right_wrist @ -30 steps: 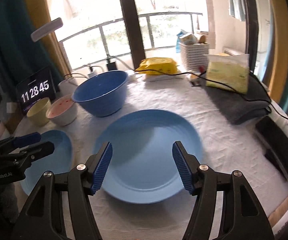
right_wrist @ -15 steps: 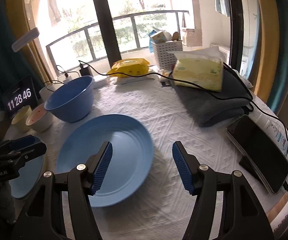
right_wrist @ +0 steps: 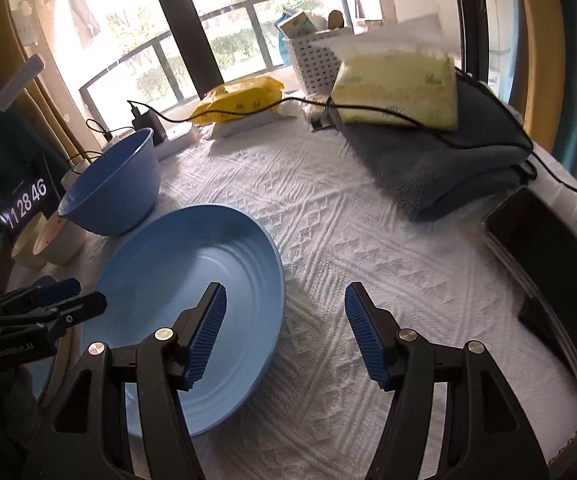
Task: Organize plates and bowls
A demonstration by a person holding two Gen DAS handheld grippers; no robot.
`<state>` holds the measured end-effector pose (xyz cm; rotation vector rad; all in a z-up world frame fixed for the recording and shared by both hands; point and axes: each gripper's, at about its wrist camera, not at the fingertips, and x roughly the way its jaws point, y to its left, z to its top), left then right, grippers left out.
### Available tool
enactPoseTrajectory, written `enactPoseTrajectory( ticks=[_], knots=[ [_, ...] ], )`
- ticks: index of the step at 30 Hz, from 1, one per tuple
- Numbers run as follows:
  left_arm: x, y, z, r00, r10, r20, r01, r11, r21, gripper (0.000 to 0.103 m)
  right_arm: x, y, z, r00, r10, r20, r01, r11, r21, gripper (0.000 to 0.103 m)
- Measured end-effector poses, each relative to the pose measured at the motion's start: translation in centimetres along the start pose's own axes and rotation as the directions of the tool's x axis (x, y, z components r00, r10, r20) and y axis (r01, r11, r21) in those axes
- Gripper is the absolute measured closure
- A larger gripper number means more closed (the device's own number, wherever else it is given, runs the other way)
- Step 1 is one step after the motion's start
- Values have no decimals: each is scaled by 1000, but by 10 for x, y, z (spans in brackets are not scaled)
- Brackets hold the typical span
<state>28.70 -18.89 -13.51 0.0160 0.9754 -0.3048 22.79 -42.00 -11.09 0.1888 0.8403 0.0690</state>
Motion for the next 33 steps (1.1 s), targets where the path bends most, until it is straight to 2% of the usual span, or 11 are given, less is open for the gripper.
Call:
enactPoseTrajectory(
  ticks=[1,4,6,8,12,14,19,33],
  knots=[
    [2,0,0,1000,-5,-2,5,1000,8,31,3,1,0,1000,-1,-8,1,1000,1,40],
    [14,-2,-1,999,-14,-41,15,1000,24,49,15,2,-3,999,6,-34,-6,1000,7,47],
    [23,-3,-3,997,-25,-76,27,999,21,56,21,3,-4,999,2,-48,-2,1000,7,58],
    [28,-3,-5,996,-28,-89,29,999,15,63,22,4,-2,999,4,-45,-4,1000,0,64],
    [30,-4,-7,996,-30,-86,30,1000,2,66,26,6,-2,998,-6,-59,5,1000,-16,83],
    [29,-4,-8,996,-25,-81,25,1000,-3,70,26,6,-3,998,1,-61,-3,1000,-23,87],
    [27,-5,-8,996,-33,-79,34,999,0,75,23,9,-5,998,-26,-56,24,999,-33,88],
    [-13,1,-22,998,-61,-12,62,998,17,75,-9,23,-9,999,-49,-11,49,998,-33,88]
  ],
)
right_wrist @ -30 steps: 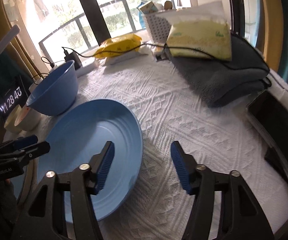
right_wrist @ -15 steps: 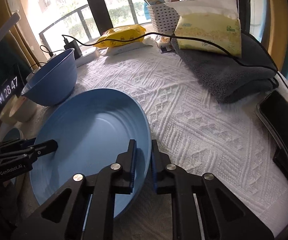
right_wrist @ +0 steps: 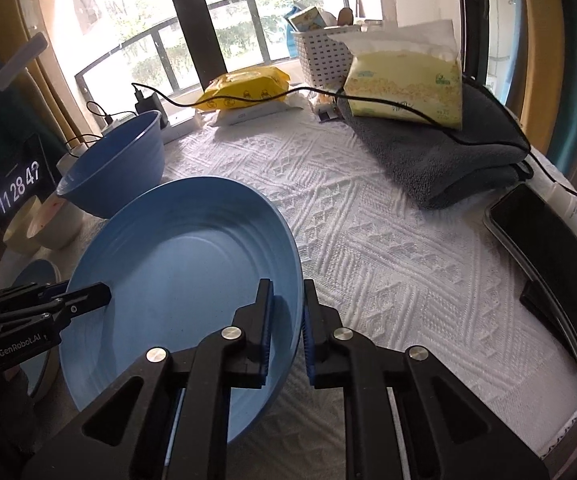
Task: Organize plates and bowls
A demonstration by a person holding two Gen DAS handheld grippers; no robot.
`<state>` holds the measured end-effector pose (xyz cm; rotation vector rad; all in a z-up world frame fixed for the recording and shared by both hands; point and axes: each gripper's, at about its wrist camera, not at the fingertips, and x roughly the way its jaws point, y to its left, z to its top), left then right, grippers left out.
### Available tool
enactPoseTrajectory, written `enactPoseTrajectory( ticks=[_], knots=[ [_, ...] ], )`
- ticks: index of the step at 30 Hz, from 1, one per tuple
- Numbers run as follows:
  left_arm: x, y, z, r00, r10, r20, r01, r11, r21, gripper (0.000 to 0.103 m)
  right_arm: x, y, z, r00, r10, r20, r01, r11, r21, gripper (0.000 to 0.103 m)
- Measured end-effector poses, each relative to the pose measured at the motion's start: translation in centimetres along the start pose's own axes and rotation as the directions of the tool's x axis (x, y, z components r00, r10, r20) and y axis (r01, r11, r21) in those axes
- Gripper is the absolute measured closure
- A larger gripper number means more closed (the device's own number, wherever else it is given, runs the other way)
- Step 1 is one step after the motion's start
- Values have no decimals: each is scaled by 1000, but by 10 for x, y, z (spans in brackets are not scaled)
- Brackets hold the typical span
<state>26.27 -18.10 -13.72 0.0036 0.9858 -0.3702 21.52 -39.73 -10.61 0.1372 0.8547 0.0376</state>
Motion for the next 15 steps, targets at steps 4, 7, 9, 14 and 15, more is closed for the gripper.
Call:
enactPoseTrajectory(
  ticks=[4,7,9,14,15],
  knots=[
    [-11,5,-3,1000,7,26,-7,1000,-3,75,-9,8,0,1000,-2,14,2,1000,-8,88],
    [-20,12,-5,999,17,45,-17,1000,-13,75,-15,19,0,1000,-2,23,2,1000,-28,88],
    [-27,16,-7,998,26,62,-25,1000,-17,75,-17,25,1,1000,2,28,-1,999,-40,88],
    [-45,28,-11,995,41,96,-39,999,-25,75,-24,41,3,999,20,42,-17,998,-64,88],
    [-47,30,-12,994,43,100,-41,999,-28,75,-25,45,4,999,24,47,-21,997,-71,88]
  ],
)
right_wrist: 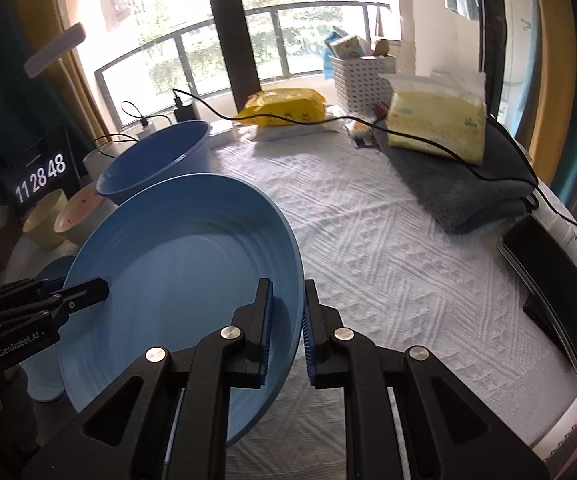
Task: Organize plates and bowls
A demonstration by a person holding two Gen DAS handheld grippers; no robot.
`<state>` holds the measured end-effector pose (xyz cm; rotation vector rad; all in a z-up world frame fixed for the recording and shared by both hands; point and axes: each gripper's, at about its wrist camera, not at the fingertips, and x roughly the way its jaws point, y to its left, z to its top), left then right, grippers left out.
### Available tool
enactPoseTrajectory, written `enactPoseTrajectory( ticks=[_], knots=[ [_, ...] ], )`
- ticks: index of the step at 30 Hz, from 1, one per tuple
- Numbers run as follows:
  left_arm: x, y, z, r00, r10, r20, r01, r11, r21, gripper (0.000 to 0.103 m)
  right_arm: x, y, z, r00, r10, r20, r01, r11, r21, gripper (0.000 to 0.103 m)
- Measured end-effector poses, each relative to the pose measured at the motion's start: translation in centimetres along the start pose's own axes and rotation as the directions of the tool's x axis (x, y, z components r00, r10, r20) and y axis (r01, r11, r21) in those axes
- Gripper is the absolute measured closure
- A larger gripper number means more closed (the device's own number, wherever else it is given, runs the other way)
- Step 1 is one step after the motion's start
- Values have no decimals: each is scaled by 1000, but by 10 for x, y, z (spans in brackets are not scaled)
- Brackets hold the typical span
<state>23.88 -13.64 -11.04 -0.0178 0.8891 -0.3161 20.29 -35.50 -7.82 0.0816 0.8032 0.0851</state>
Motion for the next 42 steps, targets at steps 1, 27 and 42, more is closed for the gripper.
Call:
enactPoseTrajectory(
  ticks=[1,27,42],
  knots=[
    [-3,3,-1,1000,3,5,-3,1000,-4,75,-1,3,1,1000,3,4,-3,1000,-5,88],
    [-57,103,-35,992,113,55,-103,983,-153,75,10,117,0,993,119,-25,-122,982,-144,87],
    [-71,134,-53,985,165,52,-151,968,-200,75,21,161,-5,986,156,-63,-165,967,-196,87]
  ],
)
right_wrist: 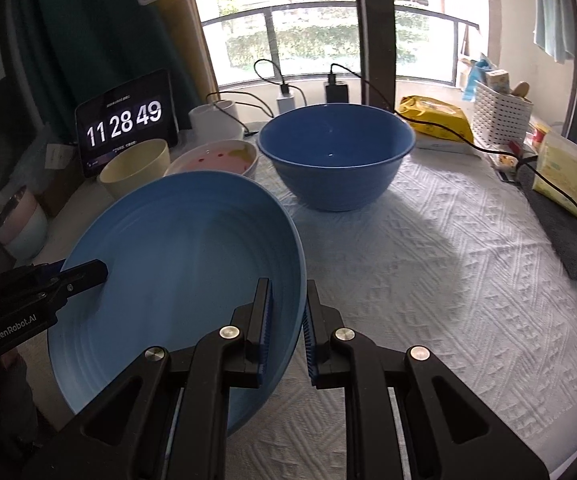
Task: Organize plates and bowls
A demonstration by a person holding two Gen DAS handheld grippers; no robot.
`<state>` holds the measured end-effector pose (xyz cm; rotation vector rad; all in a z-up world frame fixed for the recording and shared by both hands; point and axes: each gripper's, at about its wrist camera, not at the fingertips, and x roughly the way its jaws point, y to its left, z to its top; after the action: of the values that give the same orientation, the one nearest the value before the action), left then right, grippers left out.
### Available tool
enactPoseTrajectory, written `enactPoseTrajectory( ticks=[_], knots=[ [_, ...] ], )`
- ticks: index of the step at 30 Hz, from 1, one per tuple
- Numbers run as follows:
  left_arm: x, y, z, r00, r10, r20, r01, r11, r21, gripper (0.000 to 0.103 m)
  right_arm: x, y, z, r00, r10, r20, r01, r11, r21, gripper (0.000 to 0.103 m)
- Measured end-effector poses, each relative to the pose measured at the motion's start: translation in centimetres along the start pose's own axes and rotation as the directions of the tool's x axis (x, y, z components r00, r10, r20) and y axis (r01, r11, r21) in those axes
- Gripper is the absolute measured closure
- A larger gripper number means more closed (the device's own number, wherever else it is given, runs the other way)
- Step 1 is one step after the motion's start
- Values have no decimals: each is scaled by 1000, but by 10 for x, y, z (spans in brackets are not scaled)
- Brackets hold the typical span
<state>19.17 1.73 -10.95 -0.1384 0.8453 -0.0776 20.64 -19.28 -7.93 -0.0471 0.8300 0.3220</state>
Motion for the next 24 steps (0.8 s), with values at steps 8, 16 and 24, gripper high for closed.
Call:
enactPoseTrajectory(
  ticks=[8,16,24],
  knots=[
    [5,6,-8,1000,18,-23,-18,1000,-2,75,12,8,-4,999,15,-36,-15,1000,-2,86],
    [15,7,-15,998,28,-51,-28,1000,9,75,23,9,-8,997,16,-77,-16,1000,0,86],
    [23,5,-18,996,47,-80,-45,999,25,75,30,9,-13,994,14,-108,-13,1000,4,86]
  ],
)
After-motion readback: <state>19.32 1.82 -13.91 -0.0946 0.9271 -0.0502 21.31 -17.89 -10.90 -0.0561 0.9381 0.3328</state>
